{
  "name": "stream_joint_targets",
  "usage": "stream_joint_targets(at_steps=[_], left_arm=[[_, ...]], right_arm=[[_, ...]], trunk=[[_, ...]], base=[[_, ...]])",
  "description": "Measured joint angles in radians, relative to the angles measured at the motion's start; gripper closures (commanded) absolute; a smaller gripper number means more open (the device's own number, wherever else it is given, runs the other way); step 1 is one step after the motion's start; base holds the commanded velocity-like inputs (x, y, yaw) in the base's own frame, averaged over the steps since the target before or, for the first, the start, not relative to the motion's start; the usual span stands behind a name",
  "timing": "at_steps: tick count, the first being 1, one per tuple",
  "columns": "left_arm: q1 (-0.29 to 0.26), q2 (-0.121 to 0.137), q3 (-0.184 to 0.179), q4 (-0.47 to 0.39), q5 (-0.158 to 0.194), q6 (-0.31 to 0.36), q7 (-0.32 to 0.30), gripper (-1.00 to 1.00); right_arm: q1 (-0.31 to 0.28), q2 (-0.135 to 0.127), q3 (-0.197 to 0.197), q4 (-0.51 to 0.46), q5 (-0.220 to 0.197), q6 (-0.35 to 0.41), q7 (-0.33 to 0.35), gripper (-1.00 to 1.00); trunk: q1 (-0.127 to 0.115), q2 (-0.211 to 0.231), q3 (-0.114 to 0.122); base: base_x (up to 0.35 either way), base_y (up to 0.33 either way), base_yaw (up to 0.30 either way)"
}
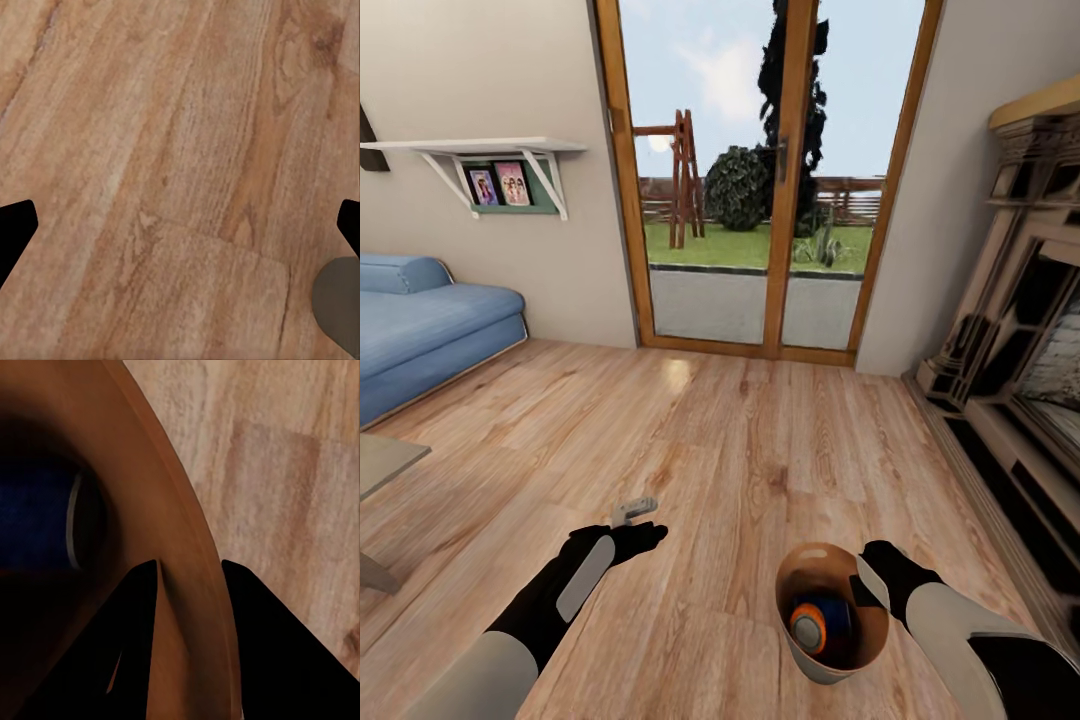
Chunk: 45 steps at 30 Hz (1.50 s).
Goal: Put the three can of soda from the living room inside the tash can in the kitchen.
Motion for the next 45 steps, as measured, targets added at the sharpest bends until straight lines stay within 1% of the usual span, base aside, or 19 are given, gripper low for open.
stream_joint_targets(at_steps=[10, 14, 42, 43, 45], left_arm=[[0.0, 0.0, 0.0, 0.0, 0.0, 0.0, 0.0, -1.0], [0.0, 0.0, 0.0, 0.0, 0.0, 0.0, 0.0, -1.0], [0.0, 0.0, 0.0, 0.0, 0.0, 0.0, 0.0, -1.0], [0.0, 0.0, 0.0, 0.0, 0.0, 0.0, 0.0, -1.0], [0.0, 0.0, 0.0, 0.0, 0.0, -0.001, 0.0, -1.0]], right_arm=[[0.0, 0.0, -0.001, -0.001, 0.001, 0.0, 0.0, 1.0], [0.0, 0.0, -0.003, -0.001, 0.001, 0.0, 0.001, 1.0], [0.001, 0.001, 0.0, -0.001, 0.001, 0.0, 0.001, 1.0], [0.001, 0.001, 0.0, -0.001, 0.001, 0.0, 0.001, -1.0], [0.001, 0.001, -0.003, -0.001, -0.003, -0.002, 0.007, -1.0]], trunk=[[0.0, 0.0, 0.0], [0.002, -0.001, -0.015], [0.002, -0.001, -0.015], [0.002, -0.001, -0.015], [0.002, -0.001, -0.015]], base=[[0.0, 0.0, 0.0], [0.0, 0.0, 0.0], [0.0, 0.0, 0.0], [0.0, 0.0, 0.0], [0.0, 0.0, 0.0]])
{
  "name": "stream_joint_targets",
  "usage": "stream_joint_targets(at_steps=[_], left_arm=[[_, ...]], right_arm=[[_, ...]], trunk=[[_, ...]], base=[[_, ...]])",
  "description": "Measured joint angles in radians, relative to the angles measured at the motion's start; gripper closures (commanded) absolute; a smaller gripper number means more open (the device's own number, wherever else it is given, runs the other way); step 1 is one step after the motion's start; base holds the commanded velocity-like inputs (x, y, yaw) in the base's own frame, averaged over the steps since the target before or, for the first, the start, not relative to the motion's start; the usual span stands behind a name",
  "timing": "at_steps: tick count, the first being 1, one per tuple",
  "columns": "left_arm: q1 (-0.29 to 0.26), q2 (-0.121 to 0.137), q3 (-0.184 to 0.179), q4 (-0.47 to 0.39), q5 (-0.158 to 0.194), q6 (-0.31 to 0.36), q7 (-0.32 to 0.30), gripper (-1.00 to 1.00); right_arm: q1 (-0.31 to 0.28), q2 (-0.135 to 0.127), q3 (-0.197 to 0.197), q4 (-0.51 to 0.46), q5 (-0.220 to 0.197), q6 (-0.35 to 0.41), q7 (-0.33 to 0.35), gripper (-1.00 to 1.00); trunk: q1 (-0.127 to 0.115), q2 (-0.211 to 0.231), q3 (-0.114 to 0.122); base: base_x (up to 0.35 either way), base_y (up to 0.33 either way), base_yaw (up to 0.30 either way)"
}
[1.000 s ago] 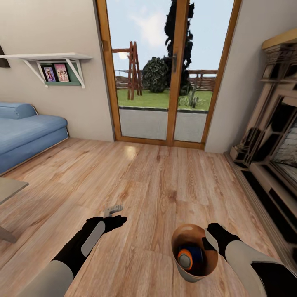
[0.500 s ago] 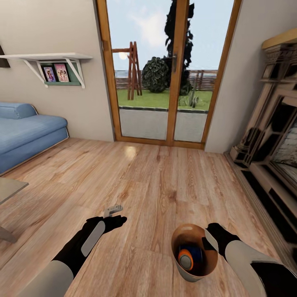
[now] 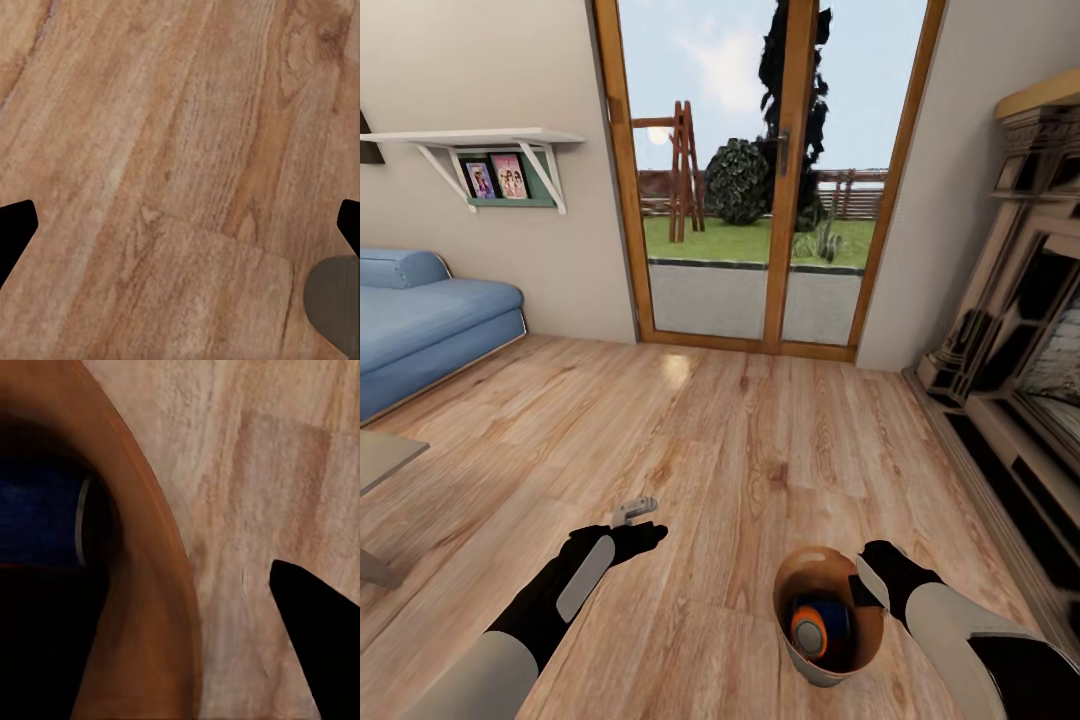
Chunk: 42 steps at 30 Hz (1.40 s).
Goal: Put the three can of soda from the living room inside the tash can in the kitchen.
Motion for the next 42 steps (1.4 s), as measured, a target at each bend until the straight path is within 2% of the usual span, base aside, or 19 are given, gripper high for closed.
stream_joint_targets(at_steps=[23, 39, 42], left_arm=[[0.001, 0.001, 0.0, 0.0, -0.001, -0.014, -0.004, -1.0], [0.001, 0.002, 0.0, 0.001, -0.002, -0.016, -0.018, -1.0], [0.001, 0.002, 0.0, 0.001, -0.002, -0.016, -0.018, -1.0]], right_arm=[[0.0, 0.001, 0.001, 0.0, 0.0, 0.0, 0.0, -1.0], [0.0, 0.002, 0.001, 0.0, 0.0, 0.0, 0.0, -1.0], [0.0, 0.002, 0.001, 0.0, 0.0, 0.0, 0.0, -1.0]], trunk=[[0.0, 0.0, 0.0], [-0.007, 0.004, 0.062], [-0.019, 0.024, 0.071]], base=[[0.0, 0.0, 0.0], [0.0, 0.0, 0.0], [0.0, 0.0, 0.0]])
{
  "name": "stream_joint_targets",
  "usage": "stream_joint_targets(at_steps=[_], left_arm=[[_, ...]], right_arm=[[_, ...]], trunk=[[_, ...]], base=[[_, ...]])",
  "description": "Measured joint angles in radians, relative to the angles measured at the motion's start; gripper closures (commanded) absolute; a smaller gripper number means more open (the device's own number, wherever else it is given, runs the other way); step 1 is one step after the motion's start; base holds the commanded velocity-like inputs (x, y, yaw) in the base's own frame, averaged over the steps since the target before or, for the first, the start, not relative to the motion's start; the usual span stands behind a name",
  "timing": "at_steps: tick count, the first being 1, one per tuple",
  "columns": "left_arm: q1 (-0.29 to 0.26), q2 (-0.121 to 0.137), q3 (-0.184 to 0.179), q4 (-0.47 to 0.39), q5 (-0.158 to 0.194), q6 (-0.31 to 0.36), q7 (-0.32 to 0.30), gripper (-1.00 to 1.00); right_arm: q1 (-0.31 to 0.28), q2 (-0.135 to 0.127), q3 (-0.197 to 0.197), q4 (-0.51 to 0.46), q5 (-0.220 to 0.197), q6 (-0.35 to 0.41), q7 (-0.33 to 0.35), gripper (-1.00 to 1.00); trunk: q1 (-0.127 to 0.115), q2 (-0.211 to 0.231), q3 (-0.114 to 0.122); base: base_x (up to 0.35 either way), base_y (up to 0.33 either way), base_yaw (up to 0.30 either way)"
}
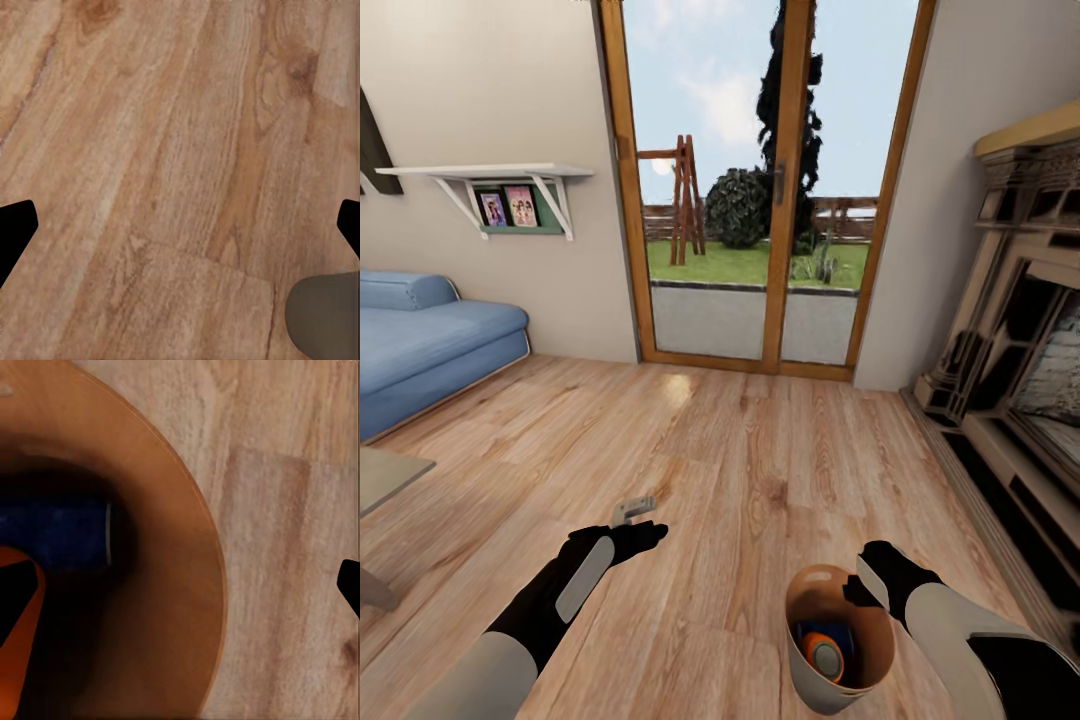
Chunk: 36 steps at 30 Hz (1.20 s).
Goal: Put the three can of soda from the living room inside the tash can in the kitchen.
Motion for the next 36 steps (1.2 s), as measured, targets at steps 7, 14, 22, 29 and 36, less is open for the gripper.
stream_joint_targets(at_steps=[7, 14, 22, 29, 36], left_arm=[[0.0, 0.0, 0.0, 0.0, -0.001, 0.0, 0.001, -1.0], [0.0, 0.0, 0.0, 0.0, -0.001, 0.0, 0.001, -1.0], [0.0, 0.001, 0.0, 0.0, -0.001, 0.0, 0.001, -1.0], [0.0, 0.001, 0.0, 0.0, -0.001, 0.0, 0.001, -1.0], [0.0, 0.002, 0.0, 0.001, -0.002, 0.0, 0.002, -1.0]], right_arm=[[0.0, 0.0, 0.0, 0.0, 0.0, 0.0, 0.0, -1.0], [0.002, 0.0, 0.0, -0.001, 0.0, 0.0, 0.0, -1.0], [0.006, 0.0, 0.0, -0.004, -0.002, -0.001, 0.003, -1.0], [0.01, 0.0, 0.0, -0.01, -0.003, -0.002, 0.003, -1.0], [0.012, 0.0, 0.0, -0.013, -0.003, -0.002, 0.003, -1.0]], trunk=[[-0.027, 0.049, 0.022], [-0.054, 0.098, 0.044], [-0.084, 0.154, 0.069], [-0.111, 0.203, 0.091], [-0.138, 0.252, 0.113]], base=[[0.0, 0.0, 0.0], [0.0, 0.0, 0.0], [0.0, 0.0, 0.0], [0.0, 0.0, 0.0], [0.0, 0.0, 0.0]])
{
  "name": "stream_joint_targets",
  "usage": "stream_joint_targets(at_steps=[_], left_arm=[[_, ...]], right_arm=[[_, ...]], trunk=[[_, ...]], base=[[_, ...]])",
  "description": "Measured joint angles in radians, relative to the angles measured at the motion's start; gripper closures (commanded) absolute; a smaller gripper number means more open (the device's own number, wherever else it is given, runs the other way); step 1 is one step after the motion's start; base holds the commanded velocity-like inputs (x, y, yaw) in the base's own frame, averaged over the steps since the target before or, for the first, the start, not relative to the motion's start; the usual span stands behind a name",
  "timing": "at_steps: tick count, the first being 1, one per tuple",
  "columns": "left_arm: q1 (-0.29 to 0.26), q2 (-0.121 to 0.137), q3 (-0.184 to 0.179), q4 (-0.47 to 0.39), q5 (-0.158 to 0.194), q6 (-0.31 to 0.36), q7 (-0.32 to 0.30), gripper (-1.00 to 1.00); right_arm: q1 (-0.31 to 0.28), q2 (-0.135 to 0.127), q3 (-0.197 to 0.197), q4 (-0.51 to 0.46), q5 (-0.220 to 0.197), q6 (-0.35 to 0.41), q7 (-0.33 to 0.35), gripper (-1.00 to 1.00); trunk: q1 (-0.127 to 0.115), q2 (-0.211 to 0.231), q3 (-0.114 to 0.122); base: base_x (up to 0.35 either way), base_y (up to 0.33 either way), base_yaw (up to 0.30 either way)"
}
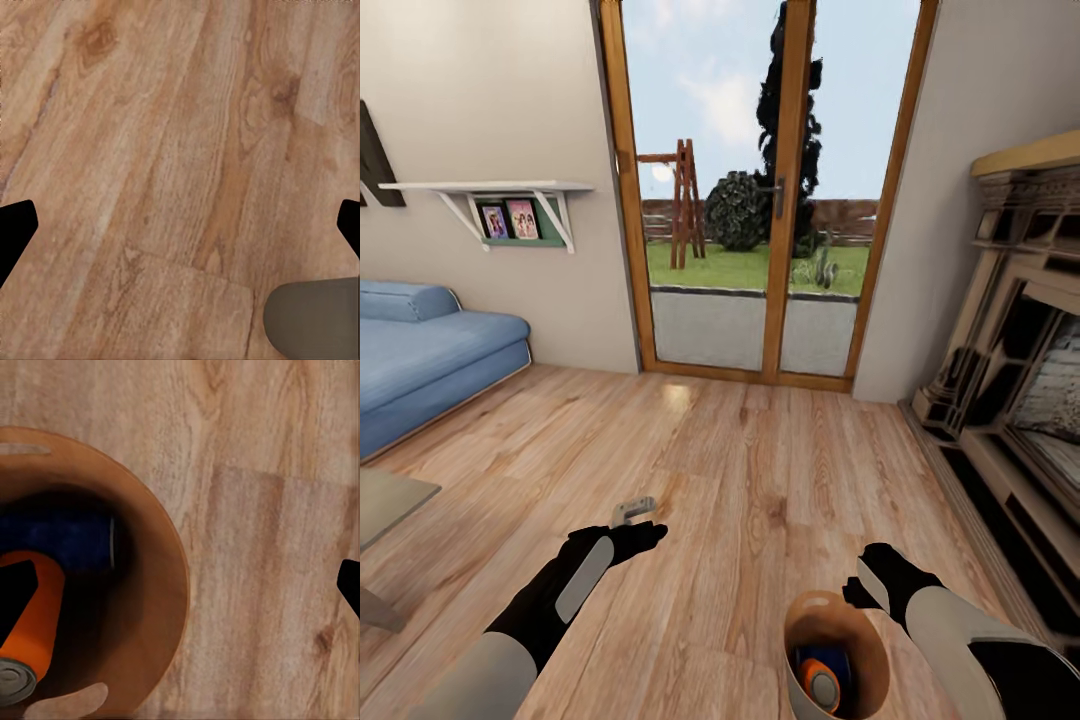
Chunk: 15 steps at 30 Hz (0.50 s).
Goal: Put the three can of soda from the living room inside the tash can in the kitchen.
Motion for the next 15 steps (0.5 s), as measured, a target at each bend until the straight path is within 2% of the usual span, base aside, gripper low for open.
stream_joint_targets(at_steps=[15], left_arm=[[0.0, 0.0, 0.0, 0.004, -0.001, 0.0, 0.0, -1.0]], right_arm=[[0.0, 0.005, 0.0, 0.001, 0.0, 0.0, 0.0, -1.0]], trunk=[[-0.057, 0.105, 0.065]], base=[[0.0, 0.0, -0.046]])
